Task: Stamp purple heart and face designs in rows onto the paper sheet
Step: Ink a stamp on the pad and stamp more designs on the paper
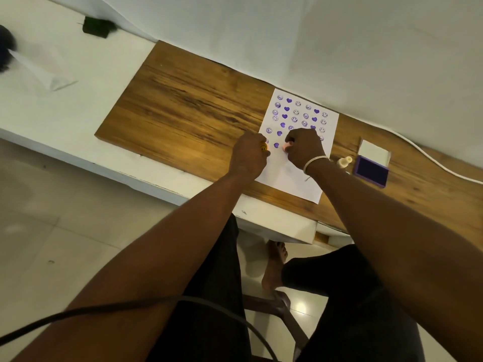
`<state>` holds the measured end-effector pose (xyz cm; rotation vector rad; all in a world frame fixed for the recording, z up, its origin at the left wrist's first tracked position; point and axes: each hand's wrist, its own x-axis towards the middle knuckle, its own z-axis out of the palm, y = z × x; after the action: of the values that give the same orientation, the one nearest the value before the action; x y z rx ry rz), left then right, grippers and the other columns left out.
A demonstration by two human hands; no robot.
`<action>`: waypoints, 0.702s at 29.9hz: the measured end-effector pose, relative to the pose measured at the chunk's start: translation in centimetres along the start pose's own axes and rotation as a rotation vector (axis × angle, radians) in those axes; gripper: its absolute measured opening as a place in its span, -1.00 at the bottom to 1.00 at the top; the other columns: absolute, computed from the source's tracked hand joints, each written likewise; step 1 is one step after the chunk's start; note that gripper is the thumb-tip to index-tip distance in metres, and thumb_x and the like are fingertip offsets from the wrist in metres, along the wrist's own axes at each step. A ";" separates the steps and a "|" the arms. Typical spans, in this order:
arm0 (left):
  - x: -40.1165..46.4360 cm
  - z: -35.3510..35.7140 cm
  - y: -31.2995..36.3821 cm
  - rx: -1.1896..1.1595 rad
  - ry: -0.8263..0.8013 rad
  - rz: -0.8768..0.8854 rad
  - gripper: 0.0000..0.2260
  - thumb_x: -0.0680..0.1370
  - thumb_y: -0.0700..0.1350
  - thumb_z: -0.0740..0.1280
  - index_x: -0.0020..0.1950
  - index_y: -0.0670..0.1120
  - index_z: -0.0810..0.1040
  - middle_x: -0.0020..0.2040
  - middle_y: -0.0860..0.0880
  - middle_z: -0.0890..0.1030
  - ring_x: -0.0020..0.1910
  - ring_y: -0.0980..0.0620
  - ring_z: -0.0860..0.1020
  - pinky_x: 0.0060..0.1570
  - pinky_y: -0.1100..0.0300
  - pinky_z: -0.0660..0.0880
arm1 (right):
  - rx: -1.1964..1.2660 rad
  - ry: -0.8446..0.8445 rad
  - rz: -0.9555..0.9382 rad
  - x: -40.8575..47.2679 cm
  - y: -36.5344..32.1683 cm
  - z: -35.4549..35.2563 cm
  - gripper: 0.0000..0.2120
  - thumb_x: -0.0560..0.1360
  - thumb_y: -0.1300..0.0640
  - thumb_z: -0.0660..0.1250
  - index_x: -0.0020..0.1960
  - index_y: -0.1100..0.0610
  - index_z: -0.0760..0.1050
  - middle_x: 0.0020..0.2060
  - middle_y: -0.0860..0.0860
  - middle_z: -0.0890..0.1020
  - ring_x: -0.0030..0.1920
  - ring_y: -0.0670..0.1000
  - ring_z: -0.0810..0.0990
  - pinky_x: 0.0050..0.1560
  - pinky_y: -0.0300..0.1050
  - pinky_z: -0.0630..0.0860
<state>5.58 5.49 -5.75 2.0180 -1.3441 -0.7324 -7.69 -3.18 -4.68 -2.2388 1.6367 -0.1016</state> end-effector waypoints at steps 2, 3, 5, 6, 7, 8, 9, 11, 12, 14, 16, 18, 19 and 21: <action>0.1 0.1 0.1 -0.016 -0.013 -0.014 -0.62 0.51 -0.08 0.45 0.30 -0.14 0.54 0.26 -0.12 0.58 0.21 -0.09 0.56 0.28 0.09 0.47 | -0.027 0.008 -0.004 0.1 0.0 0.1 -0.81 0.45 0.21 0.42 0.06 0.20 0.62 -0.01 0.15 0.67 0.02 0.15 0.62 0.10 -0.02 0.56; 0.1 0.2 0.0 -0.024 -0.024 -0.027 -0.61 0.51 -0.09 0.45 0.30 -0.15 0.54 0.27 -0.13 0.59 0.21 -0.10 0.56 0.29 0.08 0.48 | -0.045 0.006 -0.009 0.2 -0.1 0.1 -0.81 0.46 0.21 0.41 0.06 0.21 0.61 0.00 0.15 0.67 0.02 0.15 0.61 0.11 -0.02 0.56; 0.1 0.4 -0.2 -0.021 -0.056 -0.044 -0.62 0.51 -0.09 0.44 0.31 -0.15 0.53 0.27 -0.13 0.59 0.22 -0.11 0.56 0.30 0.06 0.48 | -0.093 -0.023 -0.021 0.3 -0.5 0.2 -0.78 0.46 0.21 0.42 0.09 0.22 0.60 0.01 0.16 0.66 0.03 0.16 0.61 0.14 0.00 0.57; 0.0 0.5 -0.2 -0.016 -0.071 -0.046 -0.62 0.52 -0.10 0.43 0.31 -0.16 0.54 0.27 -0.14 0.59 0.22 -0.11 0.56 0.31 0.06 0.48 | -0.124 -0.044 -0.027 0.4 -0.7 0.1 -0.75 0.46 0.21 0.42 0.11 0.23 0.59 0.03 0.16 0.66 0.04 0.17 0.62 0.15 0.01 0.57; 0.0 0.6 -0.2 -0.011 -0.084 -0.044 -0.63 0.52 -0.10 0.43 0.30 -0.16 0.54 0.27 -0.14 0.59 0.22 -0.12 0.56 0.31 0.05 0.48 | -0.155 -0.058 -0.032 0.5 -0.9 0.1 -0.73 0.45 0.21 0.43 0.14 0.24 0.58 0.04 0.17 0.65 0.05 0.17 0.62 0.17 0.03 0.57; 0.0 0.6 -0.1 -0.005 -0.092 -0.044 -0.63 0.52 -0.10 0.43 0.30 -0.16 0.54 0.26 -0.15 0.59 0.22 -0.12 0.56 0.31 0.05 0.49 | -0.179 -0.064 -0.035 0.6 -1.0 0.1 -0.71 0.45 0.21 0.43 0.16 0.25 0.57 0.06 0.18 0.65 0.06 0.17 0.61 0.17 0.03 0.57; 0.0 0.6 0.0 0.005 -0.094 -0.045 -0.64 0.52 -0.10 0.43 0.29 -0.16 0.55 0.26 -0.15 0.60 0.22 -0.12 0.57 0.30 0.05 0.49 | -0.194 -0.068 -0.035 0.6 -1.1 0.0 -0.70 0.46 0.20 0.42 0.17 0.26 0.56 0.07 0.19 0.65 0.07 0.18 0.61 0.17 0.04 0.57; 0.0 0.6 0.0 0.033 -0.096 -0.039 -0.66 0.53 -0.10 0.42 0.28 -0.16 0.55 0.25 -0.15 0.60 0.21 -0.12 0.57 0.28 0.06 0.49 | -0.202 -0.073 -0.029 0.7 -1.3 0.0 -0.70 0.47 0.21 0.41 0.17 0.27 0.56 0.07 0.20 0.64 0.07 0.19 0.61 0.17 0.04 0.57; -0.1 0.5 0.0 0.046 -0.101 -0.032 -0.67 0.53 -0.10 0.42 0.27 -0.16 0.56 0.25 -0.15 0.60 0.20 -0.12 0.57 0.27 0.06 0.50 | -0.205 -0.077 -0.026 0.7 -1.4 0.0 -0.71 0.47 0.21 0.41 0.17 0.27 0.56 0.07 0.20 0.64 0.07 0.19 0.61 0.17 0.03 0.57; -0.3 0.4 0.2 0.078 -0.114 -0.015 -0.69 0.53 -0.11 0.41 0.25 -0.16 0.57 0.23 -0.16 0.61 0.18 -0.13 0.58 0.24 0.05 0.50 | -0.218 -0.079 -0.021 0.7 -1.6 -0.2 -0.73 0.46 0.21 0.41 0.14 0.26 0.56 0.04 0.20 0.65 0.05 0.19 0.62 0.14 0.01 0.58; -0.4 0.5 0.1 0.109 -0.117 0.001 -0.72 0.53 -0.12 0.40 0.23 -0.16 0.58 0.21 -0.17 0.61 0.18 -0.15 0.57 0.21 0.05 0.49 | -0.183 -0.067 0.008 0.8 -1.7 -0.2 -0.76 0.45 0.22 0.41 0.10 0.25 0.58 0.00 0.19 0.65 0.01 0.18 0.63 0.09 -0.01 0.59; -0.5 0.6 0.1 0.138 -0.104 0.011 -0.73 0.53 -0.11 0.40 0.20 -0.15 0.58 0.19 -0.17 0.62 0.16 -0.15 0.57 0.18 0.05 0.50 | -0.149 -0.053 0.027 0.8 -1.8 -0.2 -0.77 0.45 0.22 0.42 0.10 0.25 0.58 0.00 0.18 0.66 0.01 0.17 0.63 0.11 0.00 0.60; -0.5 0.7 0.2 0.148 -0.098 0.008 -0.73 0.53 -0.10 0.40 0.20 -0.15 0.58 0.19 -0.16 0.62 0.16 -0.15 0.57 0.17 0.05 0.51 | -0.138 -0.061 0.032 0.9 -1.8 -0.3 -0.77 0.45 0.22 0.42 0.10 0.25 0.59 0.00 0.18 0.66 0.02 0.18 0.63 0.13 0.01 0.59; -0.5 0.9 0.4 0.147 -0.089 -0.006 -0.72 0.54 -0.09 0.39 0.22 -0.14 0.57 0.20 -0.15 0.61 0.16 -0.13 0.57 0.17 0.05 0.51 | -0.088 -0.085 0.040 1.0 -1.3 -0.5 -0.79 0.44 0.24 0.43 0.07 0.24 0.61 -0.02 0.16 0.66 0.03 0.17 0.63 0.13 -0.01 0.59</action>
<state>4.56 5.69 -5.98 2.1257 -1.4824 -0.7538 -6.31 -3.89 -3.97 -2.2407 1.6698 0.0758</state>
